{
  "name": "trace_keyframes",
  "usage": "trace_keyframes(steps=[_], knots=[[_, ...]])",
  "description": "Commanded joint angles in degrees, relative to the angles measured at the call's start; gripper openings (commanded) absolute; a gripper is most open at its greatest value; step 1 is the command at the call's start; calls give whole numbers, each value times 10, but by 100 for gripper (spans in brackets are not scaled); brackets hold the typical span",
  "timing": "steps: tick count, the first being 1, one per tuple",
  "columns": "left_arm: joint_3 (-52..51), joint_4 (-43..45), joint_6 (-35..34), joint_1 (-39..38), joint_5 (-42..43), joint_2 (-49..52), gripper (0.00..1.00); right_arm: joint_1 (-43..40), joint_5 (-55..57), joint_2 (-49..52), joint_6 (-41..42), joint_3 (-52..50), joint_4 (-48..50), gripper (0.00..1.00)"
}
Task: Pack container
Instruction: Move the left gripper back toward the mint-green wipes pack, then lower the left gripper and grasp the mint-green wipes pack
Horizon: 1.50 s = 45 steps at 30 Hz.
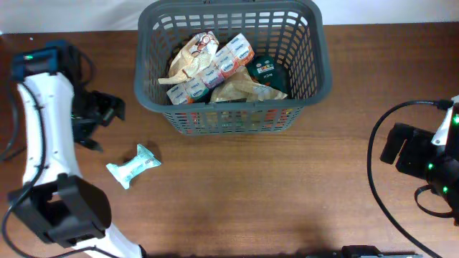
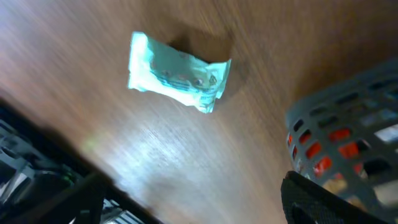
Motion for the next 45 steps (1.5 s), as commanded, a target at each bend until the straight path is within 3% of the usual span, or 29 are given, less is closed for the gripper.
trace_keyframes(steps=[1, 11, 18, 23, 34, 45], knots=[[-52, 33, -90, -26, 4, 5, 84, 6, -5, -7, 0, 2, 1, 99], [-107, 97, -195, -14, 6, 5, 84, 20, -5, -10, 0, 2, 2, 99], [-125, 167, -315, -9, 36, 5, 83, 60, 25, -10, 1, 2, 3, 99], [-191, 226, -396, -10, 75, 5, 76, 61, 25, -10, 5, 2, 2, 99], [-290, 255, -449, -14, 101, 5, 76, 62, 23, -10, 5, 2, 2, 99], [-344, 254, -496, -14, 44, 5, 78, 62, 23, -10, 5, 2, -1, 99]])
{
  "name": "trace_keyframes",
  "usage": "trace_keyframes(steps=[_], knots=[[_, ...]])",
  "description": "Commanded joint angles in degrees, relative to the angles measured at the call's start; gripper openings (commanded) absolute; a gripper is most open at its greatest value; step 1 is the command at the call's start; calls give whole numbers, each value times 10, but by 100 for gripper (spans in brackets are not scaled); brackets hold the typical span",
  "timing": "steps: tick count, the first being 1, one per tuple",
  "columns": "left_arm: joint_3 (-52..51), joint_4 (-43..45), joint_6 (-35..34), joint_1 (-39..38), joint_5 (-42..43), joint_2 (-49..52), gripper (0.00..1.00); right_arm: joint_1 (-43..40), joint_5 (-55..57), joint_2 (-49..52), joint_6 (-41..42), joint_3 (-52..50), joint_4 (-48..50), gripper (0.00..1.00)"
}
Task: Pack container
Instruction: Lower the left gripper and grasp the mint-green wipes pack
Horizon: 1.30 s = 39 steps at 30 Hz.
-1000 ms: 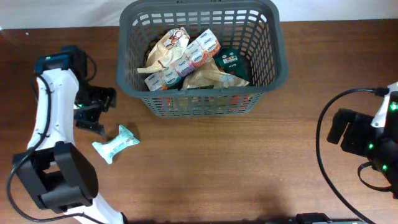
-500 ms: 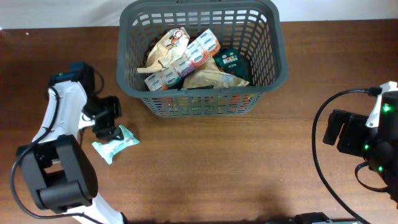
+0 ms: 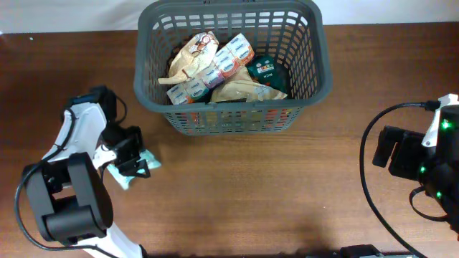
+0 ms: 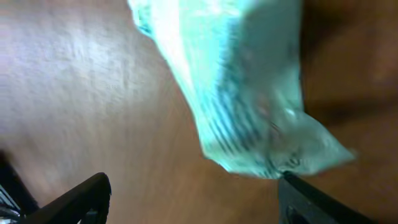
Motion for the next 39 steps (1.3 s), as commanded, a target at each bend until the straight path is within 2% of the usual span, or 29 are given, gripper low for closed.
trace_keyframes(steps=[1, 6, 14, 20, 28, 39], knots=[[-19, 5, -25, 0, -38, 2, 79, 7, 11, -5, 5, 2, 0, 99], [-24, 7, -12, 0, -104, 2, 78, 7, 11, -5, 5, 2, -3, 99], [-24, 16, 36, 0, -147, 2, 77, 7, 11, -5, 5, 2, -2, 99], [-24, 16, 40, 0, -162, 2, 78, 7, 11, -6, 5, 2, -3, 99], [-28, 16, 40, 0, -188, 2, 87, 7, 12, -16, 4, 2, -3, 99], [-90, 76, 40, 0, -195, 3, 87, 7, 14, -19, 3, 2, -2, 99]])
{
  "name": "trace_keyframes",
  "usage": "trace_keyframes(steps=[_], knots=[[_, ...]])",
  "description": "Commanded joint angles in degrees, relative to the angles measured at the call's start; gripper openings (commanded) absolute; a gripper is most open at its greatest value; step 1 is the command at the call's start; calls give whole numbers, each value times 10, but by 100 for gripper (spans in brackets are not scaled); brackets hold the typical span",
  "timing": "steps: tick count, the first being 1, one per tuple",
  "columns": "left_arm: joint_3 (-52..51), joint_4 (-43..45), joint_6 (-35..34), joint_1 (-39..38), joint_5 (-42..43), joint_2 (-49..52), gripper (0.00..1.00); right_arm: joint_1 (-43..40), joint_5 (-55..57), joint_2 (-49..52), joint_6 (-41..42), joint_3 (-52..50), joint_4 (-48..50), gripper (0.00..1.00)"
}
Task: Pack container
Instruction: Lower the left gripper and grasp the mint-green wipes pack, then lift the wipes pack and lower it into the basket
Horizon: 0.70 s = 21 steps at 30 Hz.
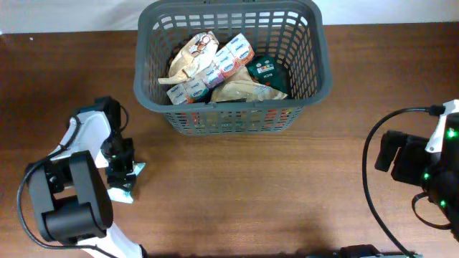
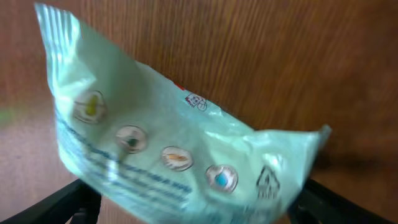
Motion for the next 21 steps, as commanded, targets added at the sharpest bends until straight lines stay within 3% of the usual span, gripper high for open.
trace_keyframes(steps=[1, 5, 7, 9, 10, 12, 17, 21], knots=[[-36, 21, 2, 0, -12, 3, 87, 7, 16, -3, 3, 2, 0, 99], [-67, 54, 3, 0, -12, 3, 87, 7, 18, -3, 3, 2, 0, 99], [-79, 69, 3, 0, -13, 3, 77, 7, 18, -3, 3, 2, 0, 99], [-87, 80, 3, 0, -13, 3, 43, 7, 18, -3, 3, 2, 0, 99], [-90, 84, 2, 0, -13, 3, 19, 7, 18, -3, 3, 2, 0, 99], [-91, 89, 2, 0, -17, 3, 2, 6, 18, -3, 3, 2, -1, 99], [-91, 96, 6, 0, -19, 3, 2, 6, 18, -3, 3, 2, -2, 99], [-91, 120, 50, 0, -19, 3, 2, 6, 18, -3, 3, 2, -3, 99]])
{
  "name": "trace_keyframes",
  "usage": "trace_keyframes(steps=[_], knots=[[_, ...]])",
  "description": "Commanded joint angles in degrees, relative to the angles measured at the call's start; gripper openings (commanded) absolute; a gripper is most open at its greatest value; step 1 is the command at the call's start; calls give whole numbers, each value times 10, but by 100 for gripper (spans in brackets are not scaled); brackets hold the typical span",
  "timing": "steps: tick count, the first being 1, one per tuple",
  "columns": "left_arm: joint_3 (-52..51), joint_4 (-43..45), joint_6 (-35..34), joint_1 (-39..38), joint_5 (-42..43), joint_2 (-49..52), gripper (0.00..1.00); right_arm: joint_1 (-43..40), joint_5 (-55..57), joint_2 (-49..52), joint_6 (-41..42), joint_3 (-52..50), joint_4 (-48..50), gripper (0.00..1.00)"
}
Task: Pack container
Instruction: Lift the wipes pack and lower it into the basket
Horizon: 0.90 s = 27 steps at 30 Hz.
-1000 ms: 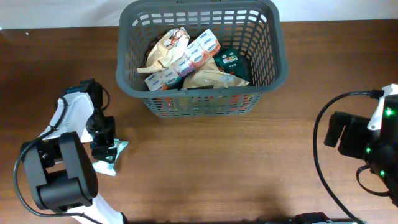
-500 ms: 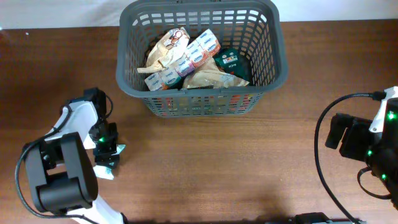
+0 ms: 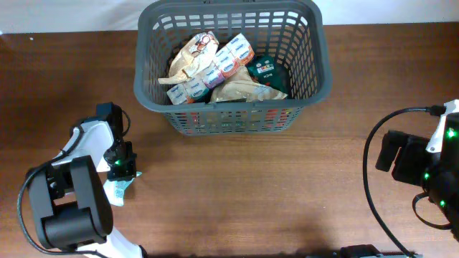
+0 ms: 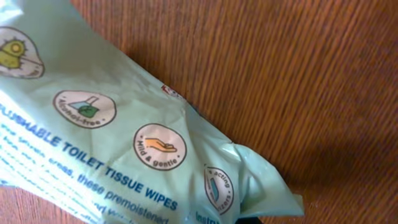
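Note:
A pale green pack of toilet tissue wipes [image 3: 119, 188] lies on the wooden table at the left front. The left wrist view has the pack [image 4: 112, 143] filling most of the picture, very close. My left gripper [image 3: 120, 166] points down onto the pack's upper end, shut on it. Its fingers are hidden behind the pack in the wrist view apart from a dark sliver at the bottom edge. The grey basket [image 3: 321, 64] stands at the back centre. My right gripper [image 3: 396, 154] hangs at the far right, away from everything, its jaws not readable.
The basket holds several snack packs, a crumpled brown bag [image 3: 247, 87] and a dark green tin [image 3: 267, 72]. Black cables [image 3: 373, 179] loop round the right arm. Bare wood lies between the basket and the front edge.
The left gripper's fingers, spread wide at either side of the pack, no longer show at the corners of the wrist view. The pack now fills that view. The right arm stayed put.
At first the left gripper hung left of the basket with the wipes pack lying apart on the table. Then it stood over the pack, open. Then it was lower, fingers either side of the pack. Now it is shut on the pack.

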Motion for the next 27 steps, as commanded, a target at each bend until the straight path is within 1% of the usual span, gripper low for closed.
trace_keyframes(steps=[1, 3, 5, 7, 8, 10, 11, 12, 16, 20, 21, 23, 24, 27], knots=[[-28, 36, 46, 0, -3, 23, 2, 6, 12, -3, 3, 2, -1, 99], [-26, 66, 82, 0, -5, 23, 2, 6, 12, -3, 3, 2, -1, 99], [-15, 95, 138, 0, -11, 23, 2, 6, 12, -3, 3, 2, -1, 99], [11, 105, 193, 0, -30, 23, 2, 6, 12, -3, 2, 2, -1, 99], [28, 105, 223, 0, -42, 23, 2, 6, 14, -3, 3, 2, -1, 99], [75, 103, 306, 0, -62, 22, 2, 6, 19, -2, 2, 2, -1, 99], [105, 99, 347, 0, -66, 21, 2, 6, 21, 0, 2, 2, -1, 99], [155, 92, 409, 0, -66, 17, 2, 6, 21, 0, 2, 2, -1, 99], [277, 73, 532, 0, -66, 11, 2, 6, 26, 6, 2, 2, -1, 99], [425, 64, 665, -1, -57, 4, 2, 6, 30, 11, 2, 2, -1, 99], [472, 64, 709, -3, -46, 3, 2, 6, 30, 13, 2, 2, -1, 99], [549, 66, 772, -9, -16, 3, 2, 6, 31, 15, 2, 2, -1, 99], [595, 73, 815, -14, 25, 3, 2, 6, 31, 17, 2, 2, -1, 99], [680, 102, 883, -30, 158, 3, 2, 6, 31, 18, 2, 2, -1, 99]])
